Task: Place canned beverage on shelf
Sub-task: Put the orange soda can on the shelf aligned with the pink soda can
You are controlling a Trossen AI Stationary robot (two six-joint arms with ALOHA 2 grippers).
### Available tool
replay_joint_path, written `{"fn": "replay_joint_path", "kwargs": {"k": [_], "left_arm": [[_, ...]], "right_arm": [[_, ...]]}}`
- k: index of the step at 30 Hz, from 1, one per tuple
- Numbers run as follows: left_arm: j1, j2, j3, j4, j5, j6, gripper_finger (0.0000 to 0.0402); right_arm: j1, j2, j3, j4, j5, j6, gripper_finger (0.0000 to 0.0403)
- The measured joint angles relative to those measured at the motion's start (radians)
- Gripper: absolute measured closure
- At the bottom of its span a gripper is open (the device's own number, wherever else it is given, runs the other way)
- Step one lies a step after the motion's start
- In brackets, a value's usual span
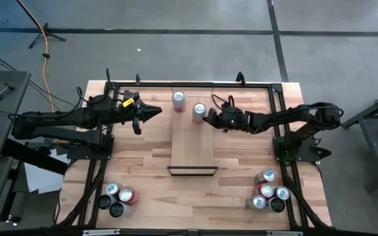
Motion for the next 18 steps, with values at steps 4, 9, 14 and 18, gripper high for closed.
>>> {"fn": "replay_joint_path", "kwargs": {"k": [4,9,14,18], "left_arm": [[0.0,0.0,0.0,0.0,0.0,0.0,0.0401],[0.0,0.0,0.0,0.0,0.0,0.0,0.0401],[0.0,0.0,0.0,0.0,0.0,0.0,0.0401],[0.0,0.0,0.0,0.0,0.0,0.0,0.0401]], "right_arm": [[-0.025,0.0,0.046,-0.037,-0.033,-0.042,0.0403],[-0.049,0.0,0.106,-0.125,-0.03,-0.104,0.0403],[-0.038,0.0,0.111,-0.177,-0.082,-0.124,0.0403],[0.005,0.001,0.11,-0.21,-0.071,-0.092,0.0403]]}}
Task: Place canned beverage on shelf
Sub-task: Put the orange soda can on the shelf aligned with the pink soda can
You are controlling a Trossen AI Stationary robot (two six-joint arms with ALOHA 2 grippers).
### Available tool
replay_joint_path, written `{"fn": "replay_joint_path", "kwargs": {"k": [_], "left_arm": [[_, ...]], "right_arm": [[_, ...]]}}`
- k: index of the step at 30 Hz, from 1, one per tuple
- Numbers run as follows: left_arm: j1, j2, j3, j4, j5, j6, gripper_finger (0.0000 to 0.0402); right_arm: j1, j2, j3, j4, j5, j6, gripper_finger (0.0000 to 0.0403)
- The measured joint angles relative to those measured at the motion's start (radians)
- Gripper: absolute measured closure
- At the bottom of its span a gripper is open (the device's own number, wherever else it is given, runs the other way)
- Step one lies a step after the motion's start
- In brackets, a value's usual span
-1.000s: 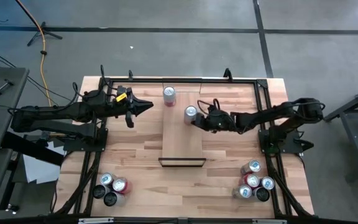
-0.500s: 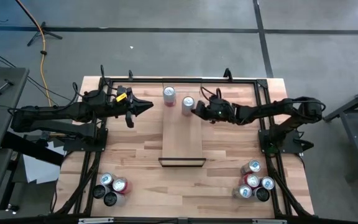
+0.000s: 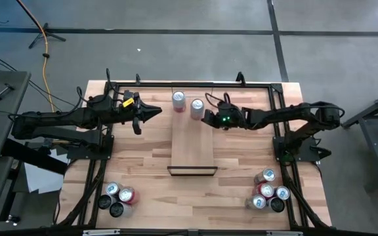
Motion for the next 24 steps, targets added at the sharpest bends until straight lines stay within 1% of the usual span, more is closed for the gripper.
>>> {"fn": "replay_joint_path", "kwargs": {"k": [2,7,11,16,24], "left_arm": [[0.0,0.0,0.0,0.0,0.0,0.0,0.0401],[0.0,0.0,0.0,0.0,0.0,0.0,0.0401],[0.0,0.0,0.0,0.0,0.0,0.0,0.0401],[0.0,0.0,0.0,0.002,-0.005,-0.002,0.0401],[0.0,0.0,0.0,0.002,-0.005,-0.026,0.0401]], "right_arm": [[0.019,0.0,0.0,0.005,0.023,0.021,0.0403],[0.039,0.005,0.0,0.017,0.125,0.077,0.0403],[0.034,0.047,0.0,0.088,0.136,0.102,0.0403],[0.032,0.107,0.0,0.137,0.157,0.166,0.0403],[0.032,0.124,0.0,0.117,0.251,0.182,0.0403]]}}
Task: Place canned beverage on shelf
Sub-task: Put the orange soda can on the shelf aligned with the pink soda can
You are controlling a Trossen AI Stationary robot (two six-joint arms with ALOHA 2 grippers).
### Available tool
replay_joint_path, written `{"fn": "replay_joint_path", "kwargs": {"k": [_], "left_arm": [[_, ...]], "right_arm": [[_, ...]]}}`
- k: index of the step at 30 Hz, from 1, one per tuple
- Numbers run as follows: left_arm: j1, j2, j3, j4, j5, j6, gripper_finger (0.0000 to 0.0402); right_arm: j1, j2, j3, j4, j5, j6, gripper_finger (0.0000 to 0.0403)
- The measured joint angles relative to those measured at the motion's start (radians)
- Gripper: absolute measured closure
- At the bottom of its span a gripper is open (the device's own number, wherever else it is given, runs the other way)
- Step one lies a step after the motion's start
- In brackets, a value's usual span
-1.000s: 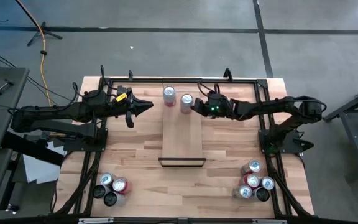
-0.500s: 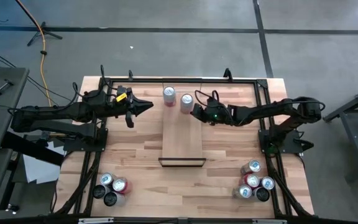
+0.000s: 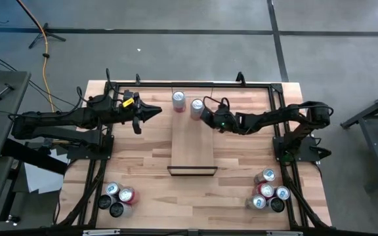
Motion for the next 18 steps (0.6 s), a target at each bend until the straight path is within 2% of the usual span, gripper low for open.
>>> {"fn": "replay_joint_path", "kwargs": {"k": [12,18], "left_arm": [[0.0,0.0,0.0,0.0,-0.001,-0.001,0.0401],[0.0,0.0,0.0,0.0,-0.001,-0.001,0.0401]], "right_arm": [[-0.049,0.0,0.0,-0.053,0.121,-0.003,0.0403],[-0.095,0.0,0.0,-0.046,0.073,-0.059,0.0403]]}}
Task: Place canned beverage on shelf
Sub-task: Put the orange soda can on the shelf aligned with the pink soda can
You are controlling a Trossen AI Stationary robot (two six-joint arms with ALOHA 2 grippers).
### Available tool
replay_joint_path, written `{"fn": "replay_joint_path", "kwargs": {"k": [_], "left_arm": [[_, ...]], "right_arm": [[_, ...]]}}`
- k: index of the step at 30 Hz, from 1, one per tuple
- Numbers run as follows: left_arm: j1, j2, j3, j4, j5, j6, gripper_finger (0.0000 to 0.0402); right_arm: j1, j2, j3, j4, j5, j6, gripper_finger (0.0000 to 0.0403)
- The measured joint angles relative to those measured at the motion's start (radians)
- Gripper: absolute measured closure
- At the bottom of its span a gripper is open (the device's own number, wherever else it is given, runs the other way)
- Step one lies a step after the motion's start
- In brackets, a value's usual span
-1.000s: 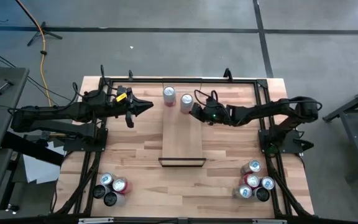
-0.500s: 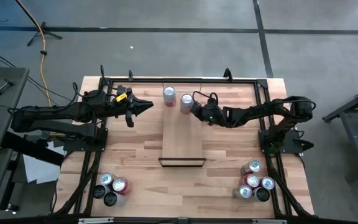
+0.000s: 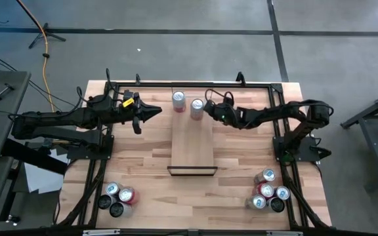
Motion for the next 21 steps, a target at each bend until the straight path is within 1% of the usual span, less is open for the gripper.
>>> {"fn": "replay_joint_path", "kwargs": {"k": [3,8,21], "left_arm": [[0.0,0.0,0.0,0.0,0.0,0.0,0.0401],[0.0,0.0,0.0,0.0,0.0,0.0,0.0401],[0.0,0.0,0.0,0.0,0.0,0.0,0.0401]], "right_arm": [[-0.015,0.0,0.0,0.039,-0.059,-0.031,0.0403],[-0.024,-0.001,0.0,0.049,-0.102,-0.065,0.0403],[0.047,-0.001,0.0,0.04,-0.117,-0.055,0.0403]]}}
